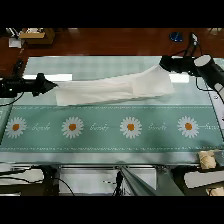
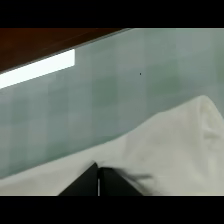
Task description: Fold the shirts.
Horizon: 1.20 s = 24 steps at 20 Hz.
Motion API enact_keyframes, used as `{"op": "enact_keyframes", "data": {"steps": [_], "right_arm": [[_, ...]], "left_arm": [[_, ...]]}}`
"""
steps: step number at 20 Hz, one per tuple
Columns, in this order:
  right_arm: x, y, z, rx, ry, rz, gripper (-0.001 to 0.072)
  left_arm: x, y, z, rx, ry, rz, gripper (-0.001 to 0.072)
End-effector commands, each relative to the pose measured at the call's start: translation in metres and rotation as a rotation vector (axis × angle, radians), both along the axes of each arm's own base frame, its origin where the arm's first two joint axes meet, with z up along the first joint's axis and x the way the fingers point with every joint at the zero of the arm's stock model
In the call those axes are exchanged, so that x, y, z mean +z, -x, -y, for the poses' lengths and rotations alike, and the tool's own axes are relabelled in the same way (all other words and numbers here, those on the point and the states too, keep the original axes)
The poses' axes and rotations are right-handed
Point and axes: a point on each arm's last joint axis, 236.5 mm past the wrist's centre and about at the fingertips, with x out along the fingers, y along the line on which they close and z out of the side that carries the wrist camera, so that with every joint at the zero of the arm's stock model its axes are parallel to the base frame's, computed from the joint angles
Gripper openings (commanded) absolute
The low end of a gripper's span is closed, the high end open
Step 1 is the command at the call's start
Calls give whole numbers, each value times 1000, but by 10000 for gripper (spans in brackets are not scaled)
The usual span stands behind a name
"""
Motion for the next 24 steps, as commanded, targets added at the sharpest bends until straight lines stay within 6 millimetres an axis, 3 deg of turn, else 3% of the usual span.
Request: {"op": "enact_keyframes", "data": {"steps": [1,4,5,6,7,8,9,11,13,14,15,17,18,20,24], "right_arm": [[-29,-29,-4,-39,-40,-23,24],[-48,-28,-7,-34,-39,-54,25],[-49,-28,-7,-33,-35,-55,25],[-48,-28,-6,-31,-26,-52,28],[-43,-28,-1,-34,-19,-44,111],[-33,-27,7,-25,1,-27,341],[-21,-23,18,1,51,-11,444],[-4,-5,63,45,262,-26,444],[-4,28,130,-17,457,-159,449],[-9,45,153,-55,482,-233,522],[-19,60,165,-78,430,-303,544],[-36,71,155,-73,180,-357,556],[-39,67,145,-71,18,-343,601],[-41,54,132,-95,-229,-315,601],[-78,49,111,-89,-328,-373,601]], "left_arm": [[-33,-14,-4,5,18,-55,20],[-61,-8,4,-15,47,-123,24],[-66,-6,6,-22,57,-139,83],[-70,-4,6,-25,62,-149,283],[-70,-4,3,-20,63,-152,494],[-67,-3,-2,-19,70,-151,571],[-60,0,-8,-32,83,-152,571],[-43,8,-20,-67,117,-155,549],[-26,18,-28,-101,160,-159,489],[-21,21,-30,-112,172,-160,489],[-19,24,-30,-121,182,-164,489],[-17,28,-26,-139,194,-171,459],[-16,29,-23,-149,197,-175,436],[-16,29,-19,-158,197,-176,436],[-15,31,-15,-172,202,-179,424]]}}
